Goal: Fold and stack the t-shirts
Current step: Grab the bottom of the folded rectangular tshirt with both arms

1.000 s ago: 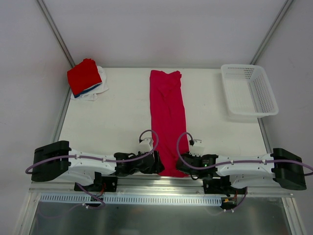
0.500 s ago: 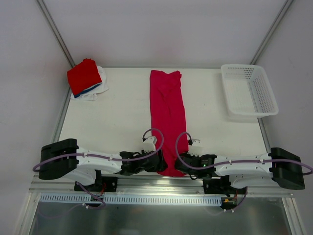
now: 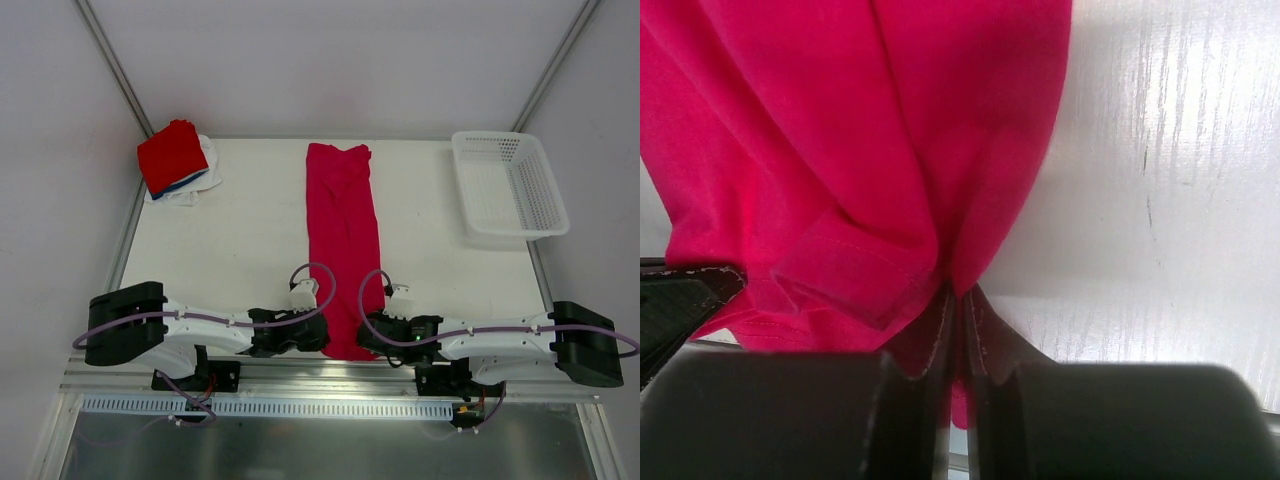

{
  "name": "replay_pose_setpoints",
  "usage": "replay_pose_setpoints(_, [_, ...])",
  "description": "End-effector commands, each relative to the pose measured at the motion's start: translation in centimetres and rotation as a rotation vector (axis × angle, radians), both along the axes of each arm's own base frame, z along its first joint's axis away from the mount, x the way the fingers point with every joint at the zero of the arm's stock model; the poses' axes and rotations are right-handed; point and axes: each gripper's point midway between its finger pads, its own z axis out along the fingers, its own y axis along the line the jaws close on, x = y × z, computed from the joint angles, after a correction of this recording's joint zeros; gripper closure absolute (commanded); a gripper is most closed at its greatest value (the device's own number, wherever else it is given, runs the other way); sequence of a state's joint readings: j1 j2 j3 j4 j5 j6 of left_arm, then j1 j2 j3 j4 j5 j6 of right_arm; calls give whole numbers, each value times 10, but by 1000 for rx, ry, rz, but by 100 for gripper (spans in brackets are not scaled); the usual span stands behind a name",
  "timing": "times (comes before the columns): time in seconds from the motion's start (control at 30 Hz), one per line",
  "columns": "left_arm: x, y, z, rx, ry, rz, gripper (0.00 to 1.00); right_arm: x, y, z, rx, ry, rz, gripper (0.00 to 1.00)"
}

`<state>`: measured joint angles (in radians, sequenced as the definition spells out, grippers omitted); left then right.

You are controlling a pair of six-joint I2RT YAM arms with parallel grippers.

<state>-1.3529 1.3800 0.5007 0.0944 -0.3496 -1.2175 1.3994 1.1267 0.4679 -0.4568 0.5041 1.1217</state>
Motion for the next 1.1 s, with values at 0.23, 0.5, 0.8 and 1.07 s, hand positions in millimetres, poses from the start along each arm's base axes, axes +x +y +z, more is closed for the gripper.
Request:
replay_pose_setpoints(0.23, [1, 10, 19, 28, -26, -41, 100, -5, -15, 2, -75, 17, 23, 99])
replay_pose_setpoints(0.5, [4, 14, 57, -44, -82, -44, 100, 9, 0, 48, -62, -75, 71, 99])
replay_pose_setpoints(0.8, [20, 6, 96, -57, -189, -48, 100, 28, 27, 77, -96, -125, 121, 99])
replay_pose_setpoints(1.07, [51, 23, 129, -39, -324, -1, 100, 58, 28, 91, -138, -148, 107, 100])
